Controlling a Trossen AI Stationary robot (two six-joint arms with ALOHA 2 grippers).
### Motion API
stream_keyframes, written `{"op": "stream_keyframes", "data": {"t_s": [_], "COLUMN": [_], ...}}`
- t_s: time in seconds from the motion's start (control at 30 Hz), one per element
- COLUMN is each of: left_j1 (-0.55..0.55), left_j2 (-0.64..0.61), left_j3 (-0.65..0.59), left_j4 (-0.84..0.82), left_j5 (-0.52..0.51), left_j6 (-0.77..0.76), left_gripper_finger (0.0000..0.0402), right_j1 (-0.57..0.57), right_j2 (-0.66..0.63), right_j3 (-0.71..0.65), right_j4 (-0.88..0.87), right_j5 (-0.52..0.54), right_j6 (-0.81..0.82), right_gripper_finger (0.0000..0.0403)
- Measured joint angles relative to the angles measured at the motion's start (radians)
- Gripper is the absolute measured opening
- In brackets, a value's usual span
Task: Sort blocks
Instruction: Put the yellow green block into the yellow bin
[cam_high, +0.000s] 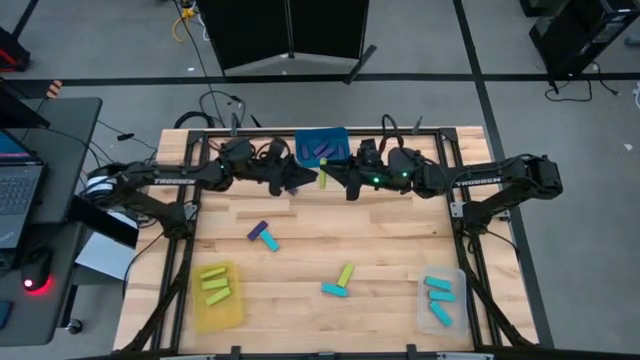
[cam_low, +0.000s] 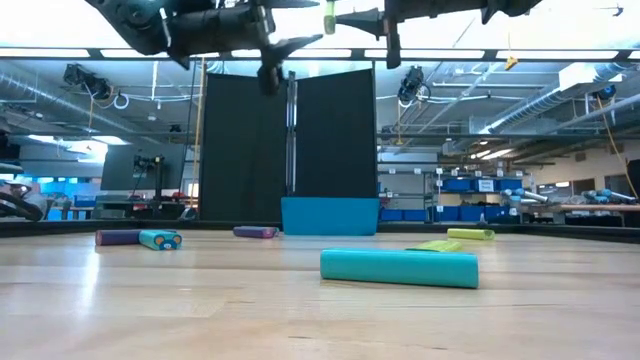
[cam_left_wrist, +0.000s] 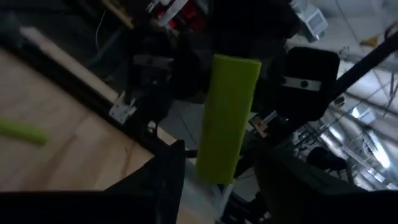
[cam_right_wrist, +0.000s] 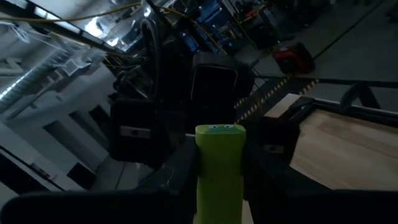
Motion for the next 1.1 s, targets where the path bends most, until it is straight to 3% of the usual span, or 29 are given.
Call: {"op": "stream_keyframes", "data": {"t_s": [0.57, 1.1], "left_j1": [0.000, 0.000], "left_j2": [0.069, 0.069], "left_j3": [0.111, 0.112], "left_j4": [-0.058, -0.047], "left_j5": [0.049, 0.062], "left_j6": [0.199, 0.264], "left_gripper_finger": [0.0194, 0.0110], "right_j1": [0.000, 0.000], "right_j2": [0.000, 0.000], "right_j3": [-0.001, -0.001], "right_j4": [0.044, 0.047], "right_j5": [-0.012, -0.039], "right_j6": [0.000, -0.015], "right_gripper_finger": [0.0108, 0.0108]}}
